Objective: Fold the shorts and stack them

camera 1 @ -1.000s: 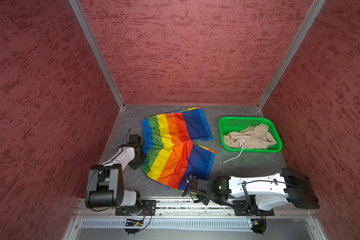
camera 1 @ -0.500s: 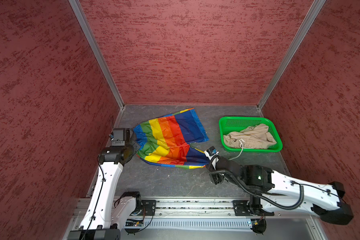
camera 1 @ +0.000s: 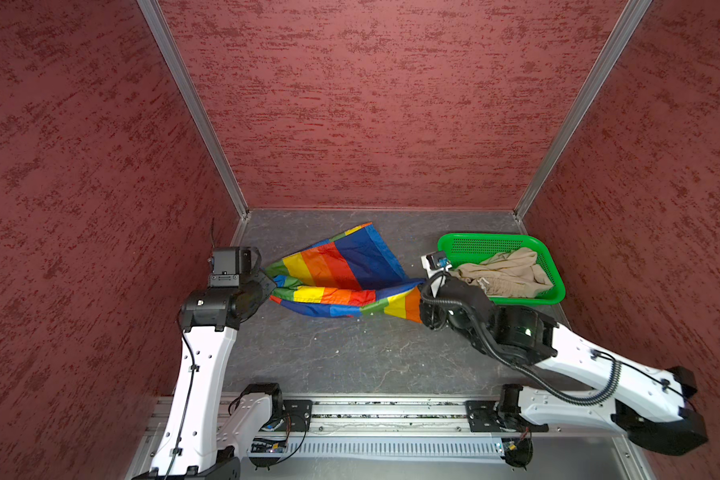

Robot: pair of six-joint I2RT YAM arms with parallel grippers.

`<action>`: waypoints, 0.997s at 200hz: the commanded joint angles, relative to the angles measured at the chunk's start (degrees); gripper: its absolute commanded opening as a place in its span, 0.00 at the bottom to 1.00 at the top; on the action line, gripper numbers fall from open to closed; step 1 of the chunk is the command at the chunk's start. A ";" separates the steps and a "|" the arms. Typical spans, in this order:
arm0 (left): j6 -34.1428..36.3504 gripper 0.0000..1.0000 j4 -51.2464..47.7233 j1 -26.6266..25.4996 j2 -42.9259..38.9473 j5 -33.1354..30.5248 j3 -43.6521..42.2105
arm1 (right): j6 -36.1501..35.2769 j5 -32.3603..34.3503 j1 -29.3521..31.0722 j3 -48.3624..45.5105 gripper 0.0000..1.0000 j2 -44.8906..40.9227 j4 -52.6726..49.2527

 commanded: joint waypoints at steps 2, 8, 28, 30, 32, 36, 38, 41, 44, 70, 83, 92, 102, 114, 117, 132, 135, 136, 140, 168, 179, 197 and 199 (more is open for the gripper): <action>0.92 0.00 1.89 1.42 1.60 0.96 1.25 | -7.59 -1.43 -7.16 3.92 0.00 5.41 8.35; 1.11 0.00 2.25 2.00 2.15 1.41 1.13 | -8.52 -3.55 -9.22 4.89 0.00 7.07 10.18; 1.97 0.00 3.77 4.71 4.02 3.14 0.85 | -9.59 -9.15 -15.15 9.06 0.00 13.22 14.95; 2.05 0.00 3.95 5.01 4.19 3.33 0.84 | -9.60 -9.75 -15.67 9.49 0.00 13.88 15.44; 2.18 0.00 4.12 5.33 4.37 3.44 0.84 | -9.67 -10.34 -16.10 9.93 0.00 14.37 16.02; 2.37 0.00 4.35 5.90 4.80 3.63 0.84 | -9.84 -11.43 -17.10 10.99 0.00 15.58 17.08; 2.46 0.00 4.55 6.21 4.98 3.67 0.84 | -9.90 -11.92 -17.51 11.45 0.00 16.22 17.51; 2.53 0.00 4.78 6.61 5.31 3.74 0.81 | -9.95 -12.85 -18.27 12.13 0.00 17.10 18.08; 2.75 0.00 5.08 6.96 5.68 3.77 0.84 | -9.96 -13.69 -18.78 12.92 0.00 17.87 18.78; 3.81 0.00 7.68 10.53 9.12 4.44 0.45 | -10.82 -19.27 -23.03 22.33 0.00 28.66 20.62; 3.99 0.00 9.50 12.64 11.22 5.51 0.00 | -11.34 -21.29 -24.47 27.72 0.00 34.94 20.08; 4.04 0.00 10.94 13.78 12.89 6.21 -0.43 | -11.27 -22.78 -25.31 31.14 0.00 39.17 19.42; 4.01 0.00 12.43 14.68 15.11 6.74 -0.78 | -11.10 -23.98 -26.21 34.53 0.00 43.84 19.20; 3.88 0.00 14.36 15.52 18.15 7.17 -1.17 | -10.69 -25.29 -27.25 38.08 0.00 49.45 18.88; 3.86 0.00 14.86 15.68 18.95 7.27 -1.18 | -10.40 -25.78 -27.55 39.10 0.00 50.83 18.65; 3.49 0.00 17.20 16.35 23.36 7.55 -0.72 | -8.78 -28.54 -29.11 44.58 0.00 58.04 17.27; 3.41 0.00 17.69 16.31 24.40 7.70 -0.45 | -8.46 -29.04 -29.40 45.60 0.00 59.48 16.93; 3.36 0.00 17.80 16.35 24.75 7.85 -0.33 | -8.33 -29.25 -29.53 46.12 0.00 59.89 16.79; 3.31 0.00 18.35 16.39 26.16 8.18 0.08 | -7.87 -30.04 -29.95 47.80 0.00 61.90 16.35; 2.99 0.00 19.79 16.27 36.04 6.14 4.70 | -6.00 -33.64 -32.00 62.16 0.00 74.99 12.82; 2.78 0.06 19.10 16.44 39.46 4.26 6.68 | -5.78 -34.86 -32.53 69.46 0.19 80.40 11.20; 2.51 0.46 19.80 17.04 42.96 2.81 8.52 | -4.52 -36.29 -33.32 77.74 0.58 86.03 10.16; 2.47 0.49 19.95 17.15 43.24 2.81 8.69 | -4.40 -36.35 -33.39 78.19 0.59 86.40 10.22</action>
